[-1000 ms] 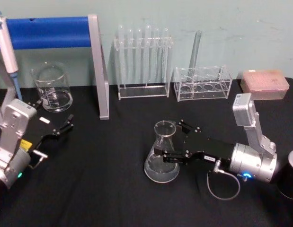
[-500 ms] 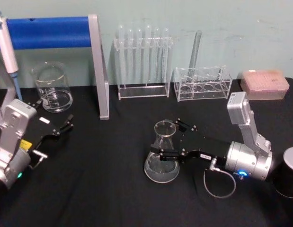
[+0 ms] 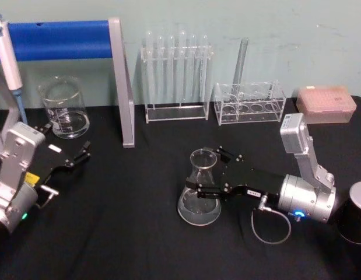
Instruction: Grasp the erlenmeyer flask with one hand, shake it three times, then place it back.
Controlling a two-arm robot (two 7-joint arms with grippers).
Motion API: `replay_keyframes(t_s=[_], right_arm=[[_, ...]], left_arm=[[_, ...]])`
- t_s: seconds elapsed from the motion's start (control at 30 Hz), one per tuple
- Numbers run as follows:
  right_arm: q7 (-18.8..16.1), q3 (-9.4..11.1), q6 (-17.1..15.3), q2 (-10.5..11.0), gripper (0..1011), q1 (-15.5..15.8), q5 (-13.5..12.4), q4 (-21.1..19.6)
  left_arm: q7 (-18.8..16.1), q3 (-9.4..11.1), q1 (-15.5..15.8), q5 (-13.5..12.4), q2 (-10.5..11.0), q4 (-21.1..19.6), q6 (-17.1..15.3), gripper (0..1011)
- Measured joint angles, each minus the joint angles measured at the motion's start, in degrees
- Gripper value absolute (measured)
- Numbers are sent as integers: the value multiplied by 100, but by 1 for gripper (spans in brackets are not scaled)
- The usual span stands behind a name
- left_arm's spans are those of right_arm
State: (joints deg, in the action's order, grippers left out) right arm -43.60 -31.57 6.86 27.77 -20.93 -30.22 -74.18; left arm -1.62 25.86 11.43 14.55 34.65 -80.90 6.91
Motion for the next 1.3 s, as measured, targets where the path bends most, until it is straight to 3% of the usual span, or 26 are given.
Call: replay_keyframes(t_s=[0.67,0.93,1.3], right_arm=[[0,0,1,1,999,3,-6,-7],[0,0,1,1,818,3,-9,-6],[0,0,1,1,488,3,-10,-7]], left_arm=[[0,0,0,0,0,0,0,1001],[0,0,0,0,0,0,0,1001],[0,0,0,0,0,0,0,1001]])
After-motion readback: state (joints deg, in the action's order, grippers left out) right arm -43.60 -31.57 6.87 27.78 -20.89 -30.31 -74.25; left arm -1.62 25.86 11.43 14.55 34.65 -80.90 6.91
